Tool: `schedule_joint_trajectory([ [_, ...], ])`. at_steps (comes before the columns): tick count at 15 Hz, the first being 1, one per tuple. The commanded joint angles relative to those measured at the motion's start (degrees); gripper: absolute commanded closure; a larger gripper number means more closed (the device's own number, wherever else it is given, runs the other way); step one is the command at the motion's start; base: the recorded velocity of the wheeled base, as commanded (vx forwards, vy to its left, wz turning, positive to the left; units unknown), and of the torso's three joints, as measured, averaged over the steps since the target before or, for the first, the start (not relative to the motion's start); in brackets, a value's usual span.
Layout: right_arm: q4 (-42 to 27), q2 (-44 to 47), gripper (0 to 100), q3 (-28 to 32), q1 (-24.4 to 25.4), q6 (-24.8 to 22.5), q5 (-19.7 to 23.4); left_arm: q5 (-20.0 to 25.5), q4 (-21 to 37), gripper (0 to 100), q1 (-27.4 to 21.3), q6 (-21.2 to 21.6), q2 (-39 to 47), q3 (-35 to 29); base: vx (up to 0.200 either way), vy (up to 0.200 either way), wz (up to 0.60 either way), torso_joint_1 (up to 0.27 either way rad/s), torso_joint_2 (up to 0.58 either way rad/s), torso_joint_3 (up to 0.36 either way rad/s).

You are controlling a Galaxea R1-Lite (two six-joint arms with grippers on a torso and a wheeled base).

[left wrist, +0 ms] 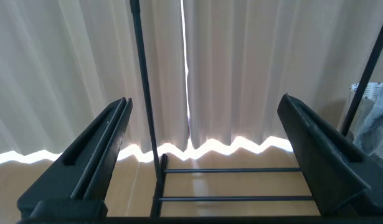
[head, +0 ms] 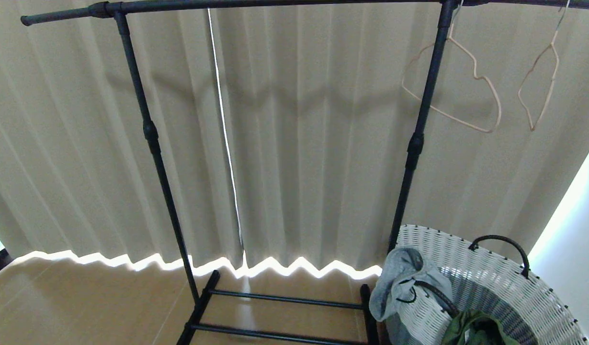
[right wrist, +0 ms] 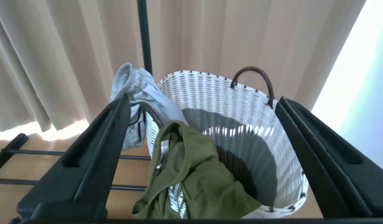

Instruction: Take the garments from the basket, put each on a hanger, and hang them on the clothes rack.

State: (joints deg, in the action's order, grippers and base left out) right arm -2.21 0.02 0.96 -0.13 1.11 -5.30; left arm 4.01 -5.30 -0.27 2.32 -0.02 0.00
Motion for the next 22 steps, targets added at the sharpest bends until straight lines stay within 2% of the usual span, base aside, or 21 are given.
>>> schedule_joint_trajectory([
  [1, -0.1, 0.0, 0, 0.0, 0.0, 0.0, -0.1, 0.0, -0.1, 0, 0.1, 0.0, 0.0, 0.0, 0.0, 0.0, 0.0, 0.0, 0.0, 0.0],
  [7, -0.1, 0.0, 0, 0.1, 0.0, -0.2, 0.0, 0.1, -0.1, 0, 0.1, 0.1, 0.0, 0.0, 0.0, 0.0, 0.0, 0.0, 0.0, 0.0],
  [11, -0.2, 0.0, 0, 0.0, 0.0, -0.1, -0.1, 0.0, -0.1, 0, 0.1, 0.0, 0.0, 0.0, 0.2, 0.0, 0.0, 0.0, 0.0, 0.004],
  [17, -0.6, 0.0, 0, 0.7, 0.0, -0.7, -0.6, 0.0, -0.1, 0, 0.1, 0.0, 0.0, 0.0, 0.0, 0.0, 0.0, 0.0, 0.0, 0.0],
  [19, -2.8, 1.7, 0, 3.4, 0.4, -5.2, -0.2, 0.1, -0.1, 0, 0.1, 0.0, 0.0, 0.0, 0.0, 0.0, 0.0, 0.0, 0.0, 0.0],
  [20, -7.9, 5.2, 0, 6.5, 0.7, -11.0, -0.4, 0.3, 0.0, 0, 0.1, 0.2, 0.0, 0.0, 0.0, 0.0, 0.0, 0.0, 0.0, 0.0],
  [21, -10.3, 7.9, 0, 7.9, 0.7, -13.6, -0.5, 0.5, 0.0, 0, 0.1, 0.4, 0.0, 0.0, 0.0, 0.0, 0.0, 0.0, 0.0, 0.0],
  [22, -11.6, 16.2, 0, 9.6, 0.7, -19.8, -0.6, 0.6, 0.0, 0, 0.1, 0.5, 0.0, 0.0, 0.0, 0.0, 0.0, 0.0, 0.0, 0.0],
])
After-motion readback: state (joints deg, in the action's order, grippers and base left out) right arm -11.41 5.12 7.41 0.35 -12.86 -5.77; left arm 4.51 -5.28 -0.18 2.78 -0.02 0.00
